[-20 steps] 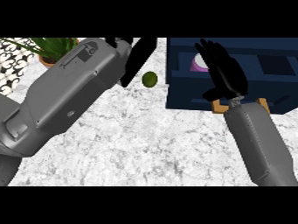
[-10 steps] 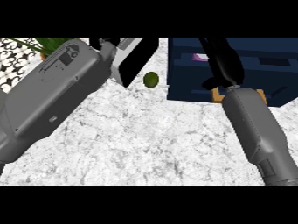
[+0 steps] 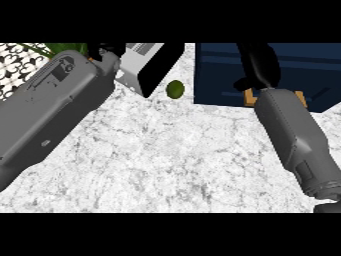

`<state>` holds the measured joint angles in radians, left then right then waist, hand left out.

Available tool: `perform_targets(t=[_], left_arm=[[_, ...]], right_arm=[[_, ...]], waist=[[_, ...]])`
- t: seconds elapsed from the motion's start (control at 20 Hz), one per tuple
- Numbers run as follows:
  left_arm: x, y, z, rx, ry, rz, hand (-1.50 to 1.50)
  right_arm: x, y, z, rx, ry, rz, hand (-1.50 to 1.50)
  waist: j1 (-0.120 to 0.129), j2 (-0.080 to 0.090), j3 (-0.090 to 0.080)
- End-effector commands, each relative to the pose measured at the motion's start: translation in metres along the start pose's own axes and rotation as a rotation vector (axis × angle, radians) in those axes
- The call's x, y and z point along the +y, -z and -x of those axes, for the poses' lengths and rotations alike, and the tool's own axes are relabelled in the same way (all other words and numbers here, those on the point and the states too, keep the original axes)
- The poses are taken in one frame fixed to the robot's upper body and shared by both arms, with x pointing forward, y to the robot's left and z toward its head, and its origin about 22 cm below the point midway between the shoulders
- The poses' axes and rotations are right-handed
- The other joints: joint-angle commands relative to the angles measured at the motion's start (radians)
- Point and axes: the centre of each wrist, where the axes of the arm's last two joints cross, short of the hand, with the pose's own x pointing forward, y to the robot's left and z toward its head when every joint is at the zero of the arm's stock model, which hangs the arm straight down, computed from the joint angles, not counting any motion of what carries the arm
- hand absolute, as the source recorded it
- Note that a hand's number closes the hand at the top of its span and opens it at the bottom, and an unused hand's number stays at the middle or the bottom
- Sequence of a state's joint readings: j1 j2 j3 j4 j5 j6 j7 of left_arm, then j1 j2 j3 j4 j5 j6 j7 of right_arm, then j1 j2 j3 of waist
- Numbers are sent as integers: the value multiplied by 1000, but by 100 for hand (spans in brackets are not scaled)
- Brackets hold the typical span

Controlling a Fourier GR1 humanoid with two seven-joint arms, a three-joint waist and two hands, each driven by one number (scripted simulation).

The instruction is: Pick up the can, place it into the drawer and close the drawer

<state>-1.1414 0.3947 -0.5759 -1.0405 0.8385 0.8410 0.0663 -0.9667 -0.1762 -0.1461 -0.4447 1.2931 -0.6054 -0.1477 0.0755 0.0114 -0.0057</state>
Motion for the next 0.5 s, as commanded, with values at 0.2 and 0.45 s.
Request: perform_targets(t=[0.2, 0.45], left_arm=[[5, -9, -3, -8, -3, 8, -150], [15, -4, -18, -19, -1, 9, -150]], right_arm=[[-15, 23, 5, 38, -8, 53, -150], [-23, 34, -1, 68, -37, 63, -150]], waist=[[12, 14, 8], [33, 21, 8]])
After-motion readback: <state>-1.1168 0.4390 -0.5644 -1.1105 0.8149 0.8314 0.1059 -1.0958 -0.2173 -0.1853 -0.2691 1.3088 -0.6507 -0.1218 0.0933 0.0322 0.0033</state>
